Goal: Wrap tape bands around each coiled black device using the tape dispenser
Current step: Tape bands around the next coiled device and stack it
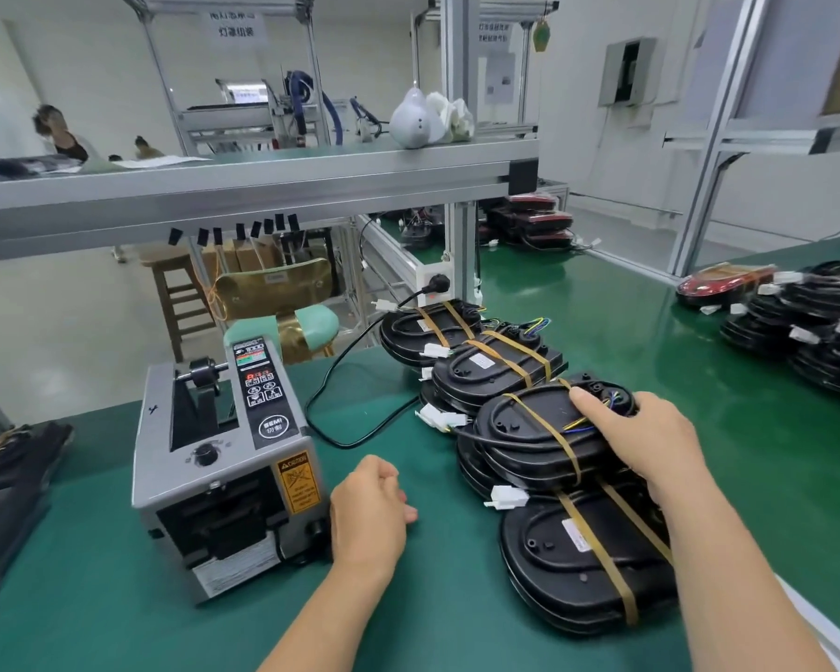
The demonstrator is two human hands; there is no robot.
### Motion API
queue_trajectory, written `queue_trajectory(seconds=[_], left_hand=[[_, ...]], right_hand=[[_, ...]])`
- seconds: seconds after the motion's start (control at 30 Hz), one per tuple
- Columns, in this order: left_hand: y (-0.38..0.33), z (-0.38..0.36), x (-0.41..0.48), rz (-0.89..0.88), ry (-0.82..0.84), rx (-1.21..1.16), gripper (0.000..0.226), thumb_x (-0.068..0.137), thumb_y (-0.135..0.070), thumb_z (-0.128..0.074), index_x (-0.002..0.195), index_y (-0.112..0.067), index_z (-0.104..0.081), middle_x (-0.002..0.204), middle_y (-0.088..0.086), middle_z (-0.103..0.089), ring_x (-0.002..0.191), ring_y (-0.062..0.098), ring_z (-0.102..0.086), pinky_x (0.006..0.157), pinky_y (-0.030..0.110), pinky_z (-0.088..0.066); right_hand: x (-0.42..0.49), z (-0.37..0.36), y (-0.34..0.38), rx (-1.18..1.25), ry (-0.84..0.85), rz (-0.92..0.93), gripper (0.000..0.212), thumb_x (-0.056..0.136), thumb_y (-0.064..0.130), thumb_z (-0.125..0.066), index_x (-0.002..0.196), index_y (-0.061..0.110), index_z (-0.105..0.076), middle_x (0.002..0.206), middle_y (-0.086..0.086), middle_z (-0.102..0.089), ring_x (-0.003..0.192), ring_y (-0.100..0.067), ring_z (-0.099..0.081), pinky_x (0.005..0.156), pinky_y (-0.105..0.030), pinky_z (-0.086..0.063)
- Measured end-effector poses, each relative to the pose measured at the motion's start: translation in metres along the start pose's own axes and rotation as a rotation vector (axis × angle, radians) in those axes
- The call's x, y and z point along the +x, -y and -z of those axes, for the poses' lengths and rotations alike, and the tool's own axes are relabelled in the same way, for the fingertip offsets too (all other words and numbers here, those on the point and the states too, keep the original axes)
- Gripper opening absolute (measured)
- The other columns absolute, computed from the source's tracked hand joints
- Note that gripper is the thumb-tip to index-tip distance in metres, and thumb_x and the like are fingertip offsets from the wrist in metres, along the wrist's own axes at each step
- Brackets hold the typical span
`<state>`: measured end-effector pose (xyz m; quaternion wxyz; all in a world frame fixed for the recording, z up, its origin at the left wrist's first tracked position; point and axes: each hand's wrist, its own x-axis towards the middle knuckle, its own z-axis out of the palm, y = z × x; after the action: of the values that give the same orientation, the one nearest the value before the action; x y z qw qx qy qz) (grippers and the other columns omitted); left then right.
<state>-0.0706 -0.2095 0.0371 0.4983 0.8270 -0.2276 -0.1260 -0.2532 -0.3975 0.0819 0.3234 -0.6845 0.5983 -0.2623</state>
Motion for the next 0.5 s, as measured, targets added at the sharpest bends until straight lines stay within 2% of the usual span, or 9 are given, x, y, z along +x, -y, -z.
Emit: queue_trajectory(seconds=[0.07, 0.13, 0.27, 0.37, 0.43, 0.5], left_hand=[[0.0, 0.0, -0.003, -0.018, 0.028, -0.004, 0.011, 0.097, -0.005, -0.049, 0.101, -0.015, -0.053, 0.073, 0.008, -0.067, 0.053, 0.016, -0.068, 0.073, 0.036, -0.058], [-0.001, 0.001, -0.005, -0.023, 0.048, 0.006, 0.003, 0.095, -0.007, -0.055, 0.095, -0.01, -0.055, 0.069, 0.008, -0.068, 0.05, 0.016, -0.068, 0.07, 0.038, -0.059], [-0.006, 0.001, -0.008, -0.058, 0.079, 0.091, 0.02, 0.092, -0.017, -0.062, 0.075, -0.006, -0.057, 0.055, 0.008, -0.067, 0.043, 0.018, -0.065, 0.062, 0.039, -0.058], [-0.011, 0.003, -0.01, -0.13, 0.038, 0.328, 0.031, 0.093, -0.037, -0.059, 0.073, -0.015, -0.054, 0.061, 0.002, -0.066, 0.062, 0.024, -0.066, 0.067, 0.035, -0.054], [-0.015, 0.004, -0.011, -0.179, -0.005, 0.462, 0.045, 0.096, -0.048, -0.052, 0.067, -0.013, -0.048, 0.063, 0.001, -0.062, 0.07, 0.027, -0.06, 0.063, 0.033, -0.048], [-0.017, 0.005, -0.011, -0.218, 0.006, 0.594, 0.054, 0.098, -0.054, -0.046, 0.062, -0.013, -0.042, 0.062, -0.001, -0.056, 0.068, 0.027, -0.054, 0.058, 0.032, -0.041]], right_hand=[[-0.002, -0.001, 0.002, 0.033, -0.035, 0.012, 0.06, 0.074, 0.074, -0.064, 0.083, 0.015, -0.062, 0.082, -0.002, -0.064, 0.077, -0.022, -0.057, 0.062, -0.034, -0.042], [-0.003, -0.001, 0.003, 0.066, -0.054, 0.017, 0.056, 0.075, 0.071, -0.067, 0.085, 0.016, -0.062, 0.083, -0.001, -0.064, 0.082, -0.026, -0.058, 0.064, -0.034, -0.042], [-0.006, -0.001, 0.008, 0.096, -0.115, 0.048, 0.048, 0.076, 0.065, -0.071, 0.093, 0.022, -0.057, 0.086, 0.002, -0.059, 0.088, -0.026, -0.053, 0.071, -0.035, -0.043], [-0.012, 0.0, 0.015, 0.113, -0.184, 0.11, 0.05, 0.076, 0.062, -0.072, 0.106, 0.023, -0.064, 0.095, 0.0, -0.065, 0.096, -0.028, -0.059, 0.074, -0.034, -0.045], [-0.017, -0.001, 0.02, 0.162, -0.214, 0.157, 0.044, 0.076, 0.061, -0.073, 0.101, 0.026, -0.065, 0.088, 0.005, -0.066, 0.093, -0.026, -0.06, 0.073, -0.033, -0.043], [-0.024, -0.003, 0.026, 0.248, -0.22, 0.199, 0.036, 0.075, 0.058, -0.074, 0.095, 0.03, -0.066, 0.078, 0.016, -0.062, 0.09, -0.023, -0.06, 0.073, -0.031, -0.043]])
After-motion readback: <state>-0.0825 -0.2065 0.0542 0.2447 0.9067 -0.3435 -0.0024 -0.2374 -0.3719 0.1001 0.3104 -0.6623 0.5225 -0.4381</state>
